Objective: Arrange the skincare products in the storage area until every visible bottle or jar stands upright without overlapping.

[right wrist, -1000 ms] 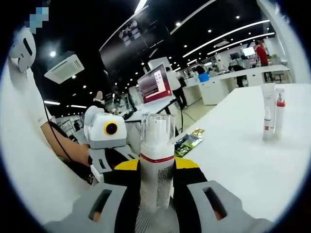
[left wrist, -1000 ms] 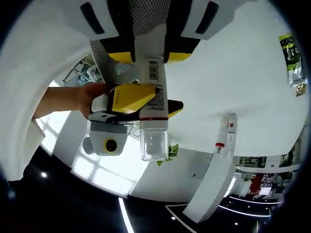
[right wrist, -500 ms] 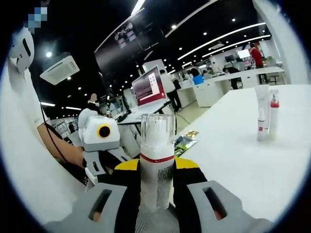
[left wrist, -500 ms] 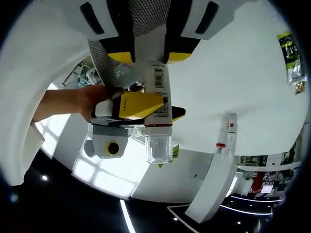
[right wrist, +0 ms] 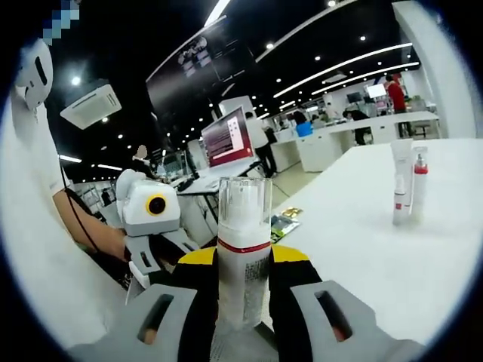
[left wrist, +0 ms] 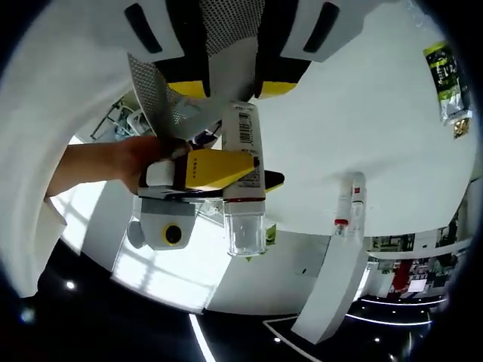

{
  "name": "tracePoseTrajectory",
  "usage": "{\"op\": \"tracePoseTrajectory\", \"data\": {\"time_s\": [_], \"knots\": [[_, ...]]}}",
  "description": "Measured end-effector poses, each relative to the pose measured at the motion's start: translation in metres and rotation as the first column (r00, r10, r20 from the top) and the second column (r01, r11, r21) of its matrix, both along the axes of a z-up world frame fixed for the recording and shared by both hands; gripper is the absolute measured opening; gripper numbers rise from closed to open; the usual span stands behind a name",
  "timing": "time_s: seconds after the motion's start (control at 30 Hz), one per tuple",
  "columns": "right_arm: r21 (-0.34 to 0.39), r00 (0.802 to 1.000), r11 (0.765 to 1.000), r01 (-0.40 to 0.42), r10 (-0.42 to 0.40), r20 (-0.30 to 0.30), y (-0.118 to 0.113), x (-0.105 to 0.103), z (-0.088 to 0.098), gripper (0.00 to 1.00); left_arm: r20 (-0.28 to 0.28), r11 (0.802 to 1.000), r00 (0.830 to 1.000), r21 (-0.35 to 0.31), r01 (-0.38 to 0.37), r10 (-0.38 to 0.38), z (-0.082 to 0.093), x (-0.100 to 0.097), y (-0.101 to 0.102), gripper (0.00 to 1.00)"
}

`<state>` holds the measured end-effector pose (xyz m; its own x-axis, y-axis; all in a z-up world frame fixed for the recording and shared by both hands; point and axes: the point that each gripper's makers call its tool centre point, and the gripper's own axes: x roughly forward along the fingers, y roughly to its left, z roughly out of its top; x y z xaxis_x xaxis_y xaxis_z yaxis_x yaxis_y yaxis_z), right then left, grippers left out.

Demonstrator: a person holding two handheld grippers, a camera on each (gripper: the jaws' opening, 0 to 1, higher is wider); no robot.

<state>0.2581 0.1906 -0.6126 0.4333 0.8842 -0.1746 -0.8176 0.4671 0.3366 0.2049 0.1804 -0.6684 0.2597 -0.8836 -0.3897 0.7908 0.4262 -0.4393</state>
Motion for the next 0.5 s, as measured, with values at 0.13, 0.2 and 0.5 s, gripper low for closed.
{"op": "tracePoseTrajectory", "data": {"time_s": [0.13, 0.2, 0.5], "knots": [[0.010, 1.000, 1.000, 0.008, -0.008, -0.001, -0.0027, 0.0023, 0.0008, 0.22, 0.003, 1.000, 1.000, 0.005, -0.022, 0.022, -0.0004, 0.0045, 0.0007, 0.24], [0.013, 1.000, 1.000, 0.016, -0.016, -0.003, -0.0043, 0.0034, 0.0008, 0.22, -0.002, 1.000, 1.000, 0.010, -0.022, 0.022, -0.0018, 0.0040, 0.0003, 0.24], [0.038, 0.999, 0.998, 0.050, -0.050, -0.008, -0.0103, 0.0086, 0.0044, 0.22, -0.022, 0.999, 1.000, 0.031, -0.009, 0.009, -0.0061, 0.0020, -0.0011, 0.25]]}}
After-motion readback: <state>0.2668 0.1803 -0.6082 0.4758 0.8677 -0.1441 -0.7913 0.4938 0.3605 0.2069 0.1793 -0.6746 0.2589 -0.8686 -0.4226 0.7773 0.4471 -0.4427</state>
